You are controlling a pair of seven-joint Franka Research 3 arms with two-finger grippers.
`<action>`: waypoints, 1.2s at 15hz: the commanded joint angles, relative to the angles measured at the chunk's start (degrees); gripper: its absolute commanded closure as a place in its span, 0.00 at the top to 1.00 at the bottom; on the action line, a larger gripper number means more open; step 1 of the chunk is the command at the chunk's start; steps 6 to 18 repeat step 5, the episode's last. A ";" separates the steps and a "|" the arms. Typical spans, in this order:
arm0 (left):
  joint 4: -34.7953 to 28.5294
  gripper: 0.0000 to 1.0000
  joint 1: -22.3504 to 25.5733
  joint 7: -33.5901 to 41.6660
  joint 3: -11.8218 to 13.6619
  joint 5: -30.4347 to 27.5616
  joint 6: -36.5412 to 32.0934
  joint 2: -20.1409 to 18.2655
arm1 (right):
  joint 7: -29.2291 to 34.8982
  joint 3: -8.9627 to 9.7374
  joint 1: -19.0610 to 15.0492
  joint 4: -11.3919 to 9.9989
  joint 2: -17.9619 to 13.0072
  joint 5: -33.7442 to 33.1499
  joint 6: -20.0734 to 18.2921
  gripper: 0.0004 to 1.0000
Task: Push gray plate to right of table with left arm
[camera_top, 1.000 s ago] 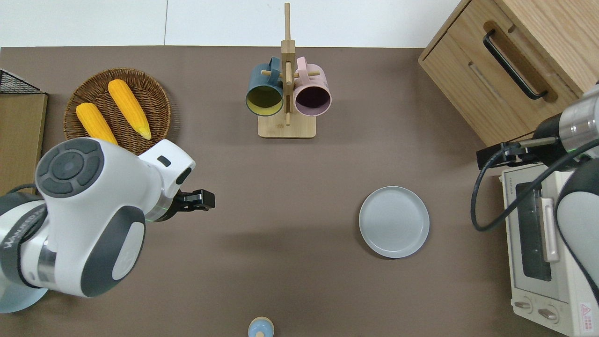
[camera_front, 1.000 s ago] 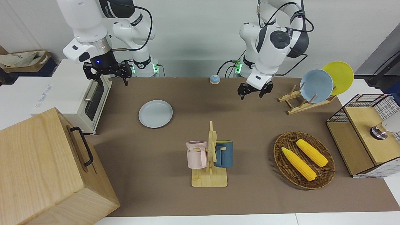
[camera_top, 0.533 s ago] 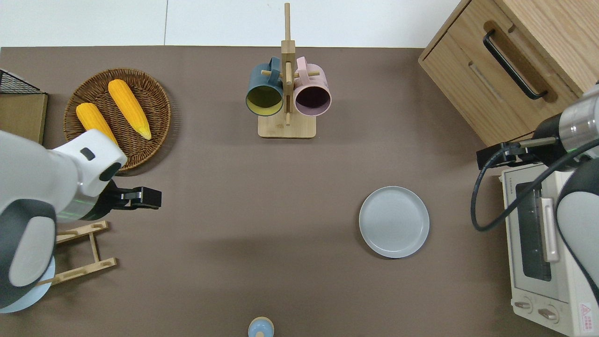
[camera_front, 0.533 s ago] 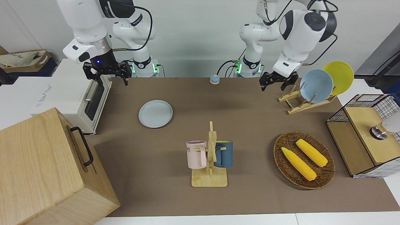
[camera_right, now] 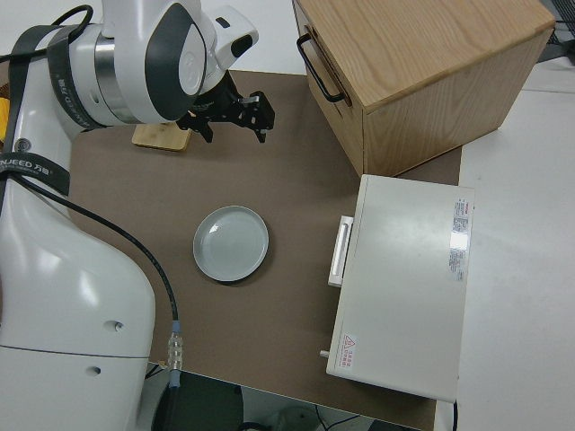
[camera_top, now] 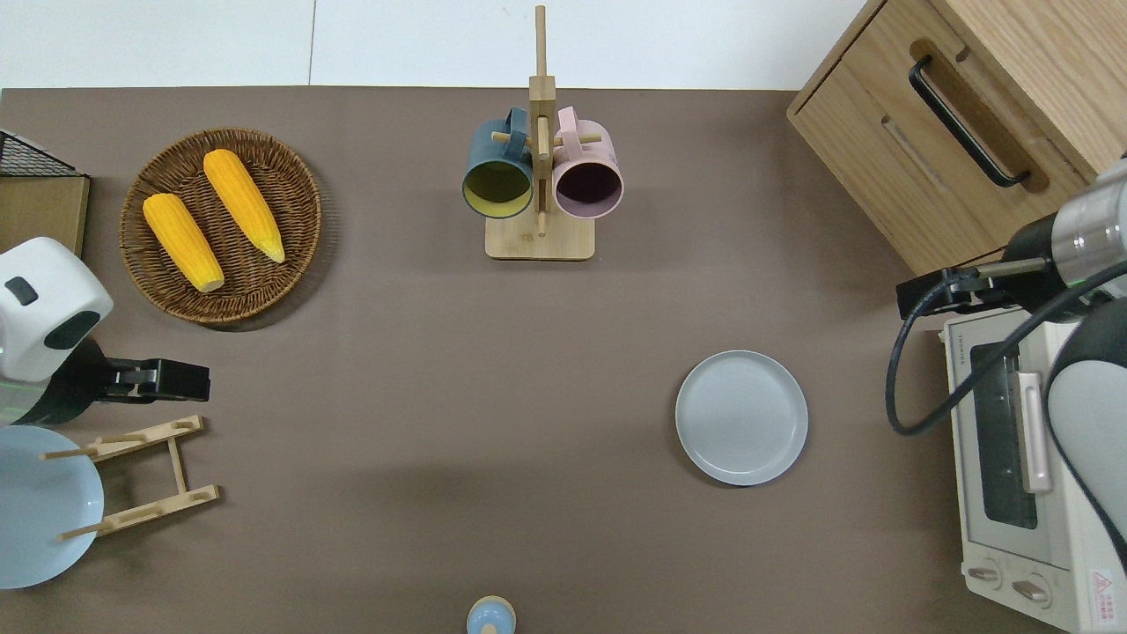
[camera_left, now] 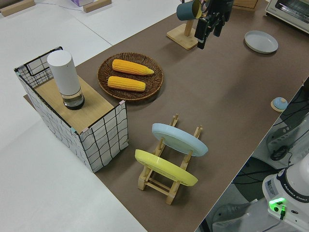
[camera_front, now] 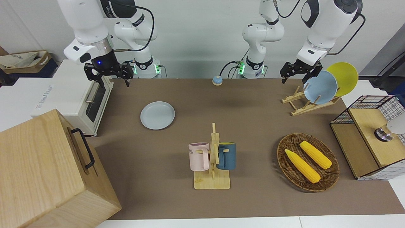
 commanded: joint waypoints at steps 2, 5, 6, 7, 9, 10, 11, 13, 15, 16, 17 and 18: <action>1.21 0.99 0.28 0.51 -0.21 1.11 -1.04 -0.02 | 0.18 -0.01 -0.04 0.08 -0.33 0.40 -0.59 0.98; 1.21 0.99 0.11 0.25 0.40 2.69 -0.69 -0.54 | 0.27 -0.01 -0.04 0.08 -0.33 0.40 -0.59 0.98; 1.21 0.99 0.11 0.25 0.40 2.69 -0.69 -0.54 | 0.27 -0.01 -0.04 0.08 -0.33 0.40 -0.59 0.98; 1.21 0.99 0.11 0.25 0.40 2.69 -0.69 -0.54 | 0.27 -0.01 -0.04 0.08 -0.33 0.40 -0.59 0.98; 1.21 0.99 0.11 0.25 0.40 2.69 -0.69 -0.54 | 0.27 -0.01 -0.04 0.08 -0.33 0.40 -0.59 0.98; 1.21 0.99 0.11 0.25 0.40 2.69 -0.69 -0.54 | 0.27 -0.01 -0.04 0.08 -0.33 0.40 -0.59 0.98; 1.21 0.99 0.11 0.25 0.40 2.69 -0.69 -0.54 | 0.27 -0.01 -0.04 0.08 -0.33 0.40 -0.59 0.98; 1.21 0.99 0.11 0.25 0.40 2.69 -0.69 -0.54 | 0.27 -0.01 -0.04 0.08 -0.33 0.40 -0.59 0.98; 1.21 0.99 0.11 0.25 0.40 2.69 -0.69 -0.54 | 0.27 -0.01 -0.04 0.08 -0.33 0.40 -0.59 0.98; 1.21 0.99 0.11 0.25 0.40 2.69 -0.69 -0.54 | 0.27 -0.01 -0.04 0.08 -0.33 0.40 -0.59 0.98; 1.21 0.99 0.11 0.25 0.40 2.69 -0.69 -0.54 | 0.27 -0.01 -0.04 0.08 -0.33 0.40 -0.59 0.98; 1.21 0.99 0.11 0.25 0.40 2.69 -0.69 -0.54 | 0.27 -0.01 -0.04 0.08 -0.33 0.40 -0.59 0.98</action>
